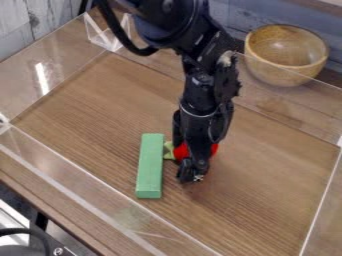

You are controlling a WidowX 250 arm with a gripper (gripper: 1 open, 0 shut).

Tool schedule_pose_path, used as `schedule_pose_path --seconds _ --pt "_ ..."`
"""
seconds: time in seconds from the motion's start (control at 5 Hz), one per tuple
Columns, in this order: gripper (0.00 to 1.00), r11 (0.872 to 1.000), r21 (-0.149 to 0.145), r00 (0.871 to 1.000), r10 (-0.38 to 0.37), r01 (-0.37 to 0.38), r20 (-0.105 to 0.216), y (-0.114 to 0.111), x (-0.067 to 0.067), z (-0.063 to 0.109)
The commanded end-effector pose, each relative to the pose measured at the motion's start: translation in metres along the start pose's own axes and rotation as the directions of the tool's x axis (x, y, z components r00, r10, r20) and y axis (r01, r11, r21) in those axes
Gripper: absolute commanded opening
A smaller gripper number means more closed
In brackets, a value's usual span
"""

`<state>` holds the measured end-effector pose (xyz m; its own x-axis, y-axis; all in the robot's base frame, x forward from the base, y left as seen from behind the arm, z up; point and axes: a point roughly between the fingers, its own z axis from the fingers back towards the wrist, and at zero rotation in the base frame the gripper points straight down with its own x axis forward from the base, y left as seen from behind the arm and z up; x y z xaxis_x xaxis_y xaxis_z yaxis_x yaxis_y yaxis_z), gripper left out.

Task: Move the red object to the left side of the table

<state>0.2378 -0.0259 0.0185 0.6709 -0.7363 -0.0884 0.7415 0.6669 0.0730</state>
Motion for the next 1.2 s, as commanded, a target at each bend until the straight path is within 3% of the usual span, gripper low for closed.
schedule_pose_path --seconds 0.0,1.0 --pt "1.00 1.000 0.011 1.000 -0.002 0.002 0.011 0.001 0.003 -0.004" --pt "1.00 1.000 0.015 0.999 0.020 -0.020 0.040 -0.001 0.005 -0.024"
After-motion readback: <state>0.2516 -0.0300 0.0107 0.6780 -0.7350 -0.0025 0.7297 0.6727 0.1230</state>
